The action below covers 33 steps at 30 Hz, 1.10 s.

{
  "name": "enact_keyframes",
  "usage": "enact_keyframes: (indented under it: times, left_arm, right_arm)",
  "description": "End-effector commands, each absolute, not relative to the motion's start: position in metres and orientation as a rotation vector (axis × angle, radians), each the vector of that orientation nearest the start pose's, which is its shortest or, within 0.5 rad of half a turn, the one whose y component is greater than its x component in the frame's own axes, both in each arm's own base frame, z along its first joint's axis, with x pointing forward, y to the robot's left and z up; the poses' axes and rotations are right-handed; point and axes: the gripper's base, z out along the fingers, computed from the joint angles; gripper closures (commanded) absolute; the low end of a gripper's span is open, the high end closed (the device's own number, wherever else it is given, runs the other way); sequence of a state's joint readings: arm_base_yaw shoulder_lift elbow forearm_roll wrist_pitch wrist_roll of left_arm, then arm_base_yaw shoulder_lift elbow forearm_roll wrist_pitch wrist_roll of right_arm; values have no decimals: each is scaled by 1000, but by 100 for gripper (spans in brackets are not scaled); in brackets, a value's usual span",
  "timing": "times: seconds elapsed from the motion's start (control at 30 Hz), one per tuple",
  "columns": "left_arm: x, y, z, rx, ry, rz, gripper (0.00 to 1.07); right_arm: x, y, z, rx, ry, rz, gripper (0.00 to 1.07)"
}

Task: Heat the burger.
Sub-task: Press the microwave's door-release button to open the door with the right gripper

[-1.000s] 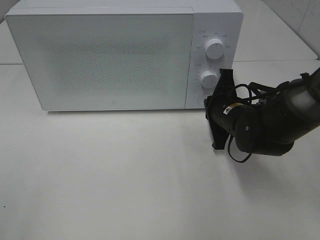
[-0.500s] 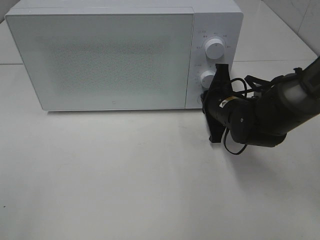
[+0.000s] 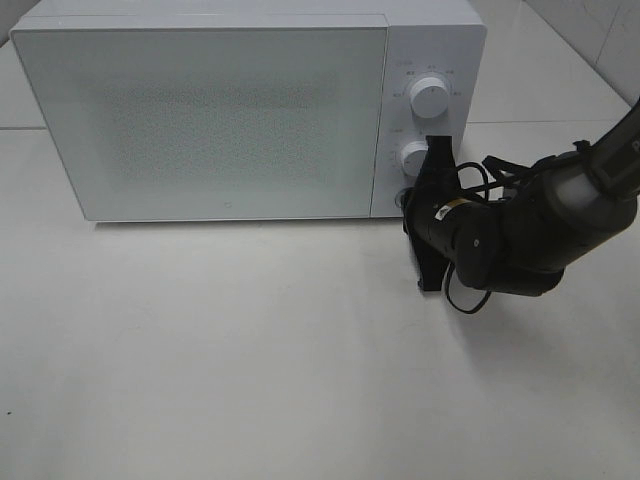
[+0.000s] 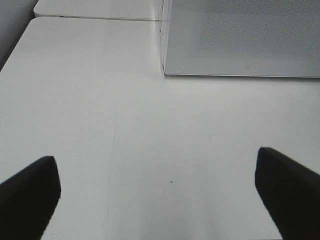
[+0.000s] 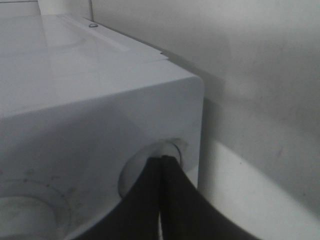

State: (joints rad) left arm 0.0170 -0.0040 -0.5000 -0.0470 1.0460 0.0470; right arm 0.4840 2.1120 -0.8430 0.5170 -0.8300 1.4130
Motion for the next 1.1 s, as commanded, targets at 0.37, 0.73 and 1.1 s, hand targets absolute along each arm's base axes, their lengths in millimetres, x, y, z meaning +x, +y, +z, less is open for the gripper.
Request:
enact_keyframes:
  times: [0.37,0.73,1.1]
  left_arm:
    - [-8,-4,278,31,1992,-22,9]
    - [-8,-4,278,31,1992,-22,9]
    - [-8,-4,278,31,1992,-22,9]
  right_arm:
    - [364,144,102,1399,1357,1134,107]
    - [382,148,124,1309,1176,1218,107]
    - [389,152,133,1266,1162,1233,107]
